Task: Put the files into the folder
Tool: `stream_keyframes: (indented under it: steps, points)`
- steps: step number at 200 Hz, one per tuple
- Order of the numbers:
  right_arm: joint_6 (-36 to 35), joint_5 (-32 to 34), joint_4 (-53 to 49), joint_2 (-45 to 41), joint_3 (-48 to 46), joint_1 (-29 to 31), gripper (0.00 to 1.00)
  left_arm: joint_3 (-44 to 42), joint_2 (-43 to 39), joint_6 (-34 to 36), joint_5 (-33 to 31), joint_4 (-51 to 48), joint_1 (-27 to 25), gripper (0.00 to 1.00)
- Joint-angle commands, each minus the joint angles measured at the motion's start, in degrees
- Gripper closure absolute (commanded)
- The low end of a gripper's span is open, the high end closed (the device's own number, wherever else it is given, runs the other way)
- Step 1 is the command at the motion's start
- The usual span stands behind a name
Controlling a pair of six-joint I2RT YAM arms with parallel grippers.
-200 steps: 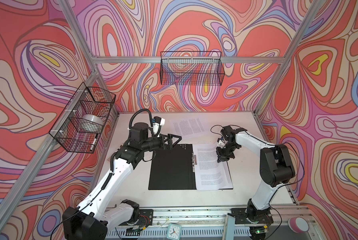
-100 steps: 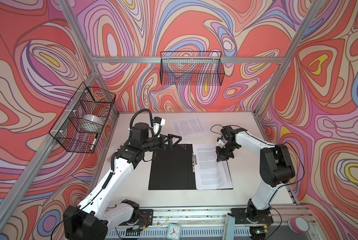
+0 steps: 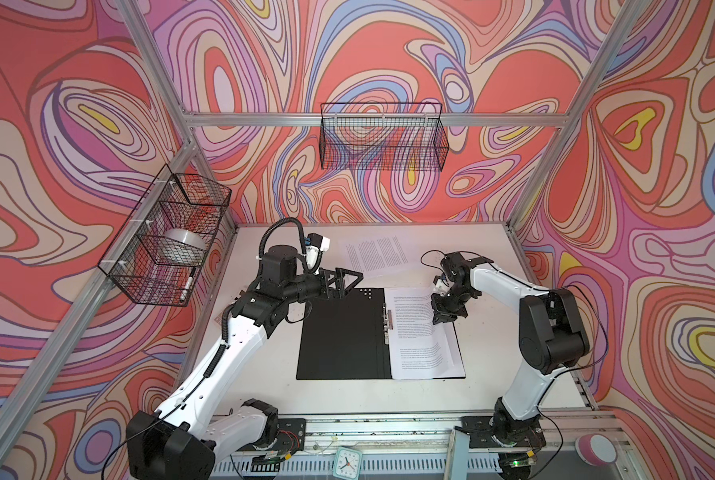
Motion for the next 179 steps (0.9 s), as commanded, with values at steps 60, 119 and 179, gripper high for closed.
stream_keyframes:
  steps: [60, 119, 179]
  points:
    - [0.93, 2.89, 1.88, -4.32, -1.89, -0.27, 0.02, -0.41, 0.35, -0.08, 0.43, 1.26, -0.05, 0.00]
    - [1.73, 3.02, 2.39, -4.65, -2.16, -0.27, 0.02, -0.40, 0.36, 0.04, 0.38, 1.17, -0.10, 0.00]
    - [4.47, 18.20, 2.46, -7.32, -1.81, -0.26, 0.02, -0.17, 0.41, 0.37, 0.07, 0.75, -0.06, 0.00]
